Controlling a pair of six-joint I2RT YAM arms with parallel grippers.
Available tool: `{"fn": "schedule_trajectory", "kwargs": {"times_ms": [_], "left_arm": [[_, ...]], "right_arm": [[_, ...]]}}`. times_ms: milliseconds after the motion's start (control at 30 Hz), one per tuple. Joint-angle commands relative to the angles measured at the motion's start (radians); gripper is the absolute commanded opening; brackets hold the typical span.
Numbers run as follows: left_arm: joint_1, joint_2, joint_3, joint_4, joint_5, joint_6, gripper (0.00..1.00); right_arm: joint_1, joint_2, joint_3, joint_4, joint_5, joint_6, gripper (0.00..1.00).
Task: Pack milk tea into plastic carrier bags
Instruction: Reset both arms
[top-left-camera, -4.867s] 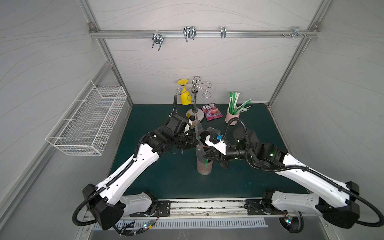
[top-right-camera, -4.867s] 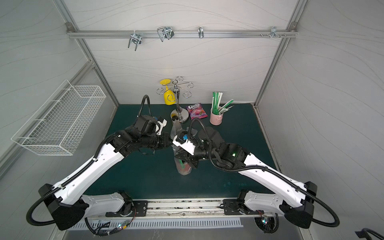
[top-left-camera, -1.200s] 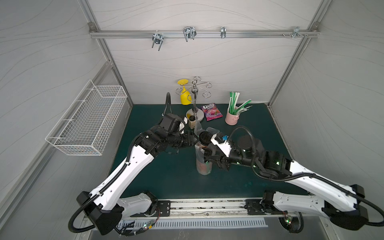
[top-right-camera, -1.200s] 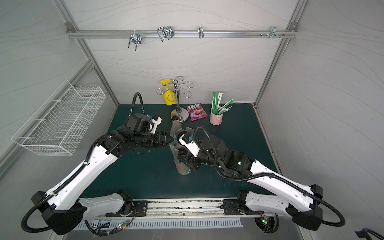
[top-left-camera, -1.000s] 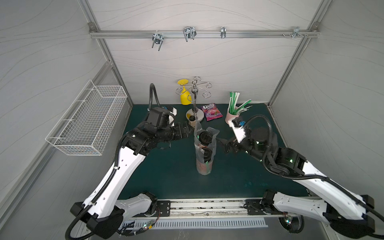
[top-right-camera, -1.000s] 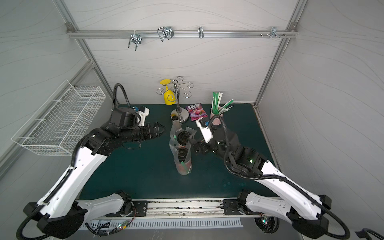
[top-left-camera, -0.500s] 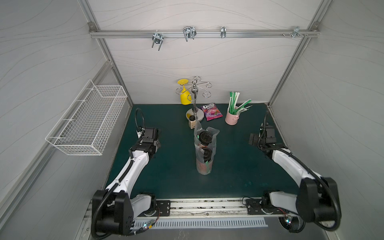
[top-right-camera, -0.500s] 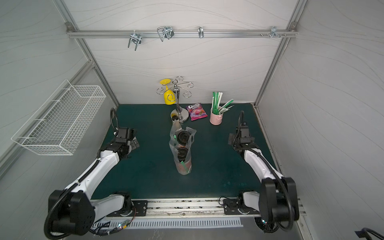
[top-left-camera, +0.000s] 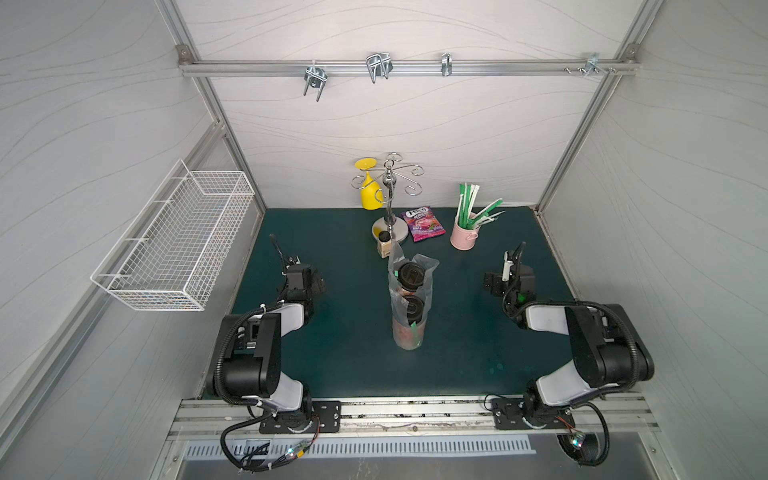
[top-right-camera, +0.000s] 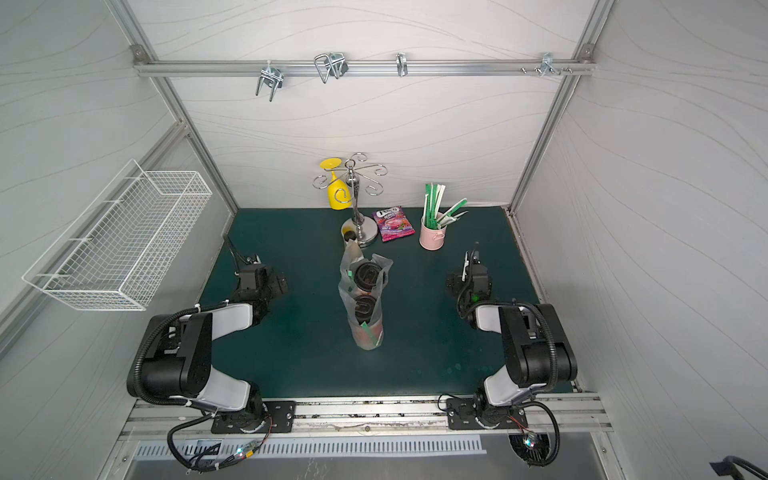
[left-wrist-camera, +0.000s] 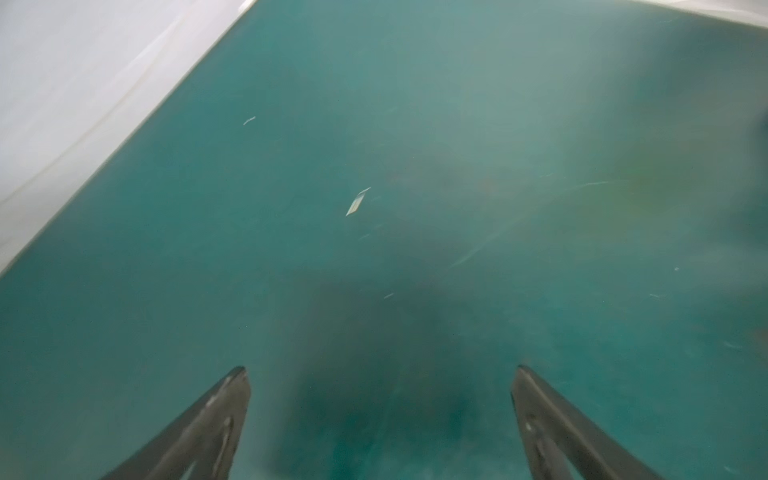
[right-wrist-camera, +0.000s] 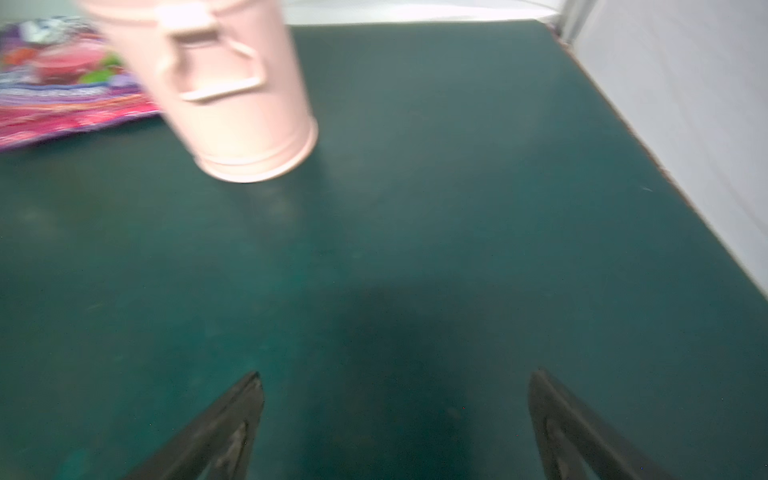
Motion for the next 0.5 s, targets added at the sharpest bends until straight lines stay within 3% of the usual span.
{"fn": "schedule_trajectory", "kwargs": {"times_ms": [0, 167, 267, 467], "left_arm": [[-0.007, 0.008, -0.005, 0.205, 0.126, 0.093, 0.99], [-0.032, 0.019, -0.016, 0.232, 0.097, 0.11, 0.99], [0.015, 0.017, -0.043, 0.281, 0.169, 0.075, 0.99], [0.015, 0.021, -0.061, 0.304, 0.185, 0.082, 0.99]], "right_arm": [[-0.019, 0.013, -0.007, 0.101, -0.085, -0.026, 0.99], [-0.023, 0.025, -0.007, 0.123, -0.09, -0.025, 0.99], [-0.023, 0.018, -0.011, 0.123, -0.089, -0.025, 0.99], [-0.021, 0.016, -0.013, 0.122, -0.091, -0.026, 0.99]]}}
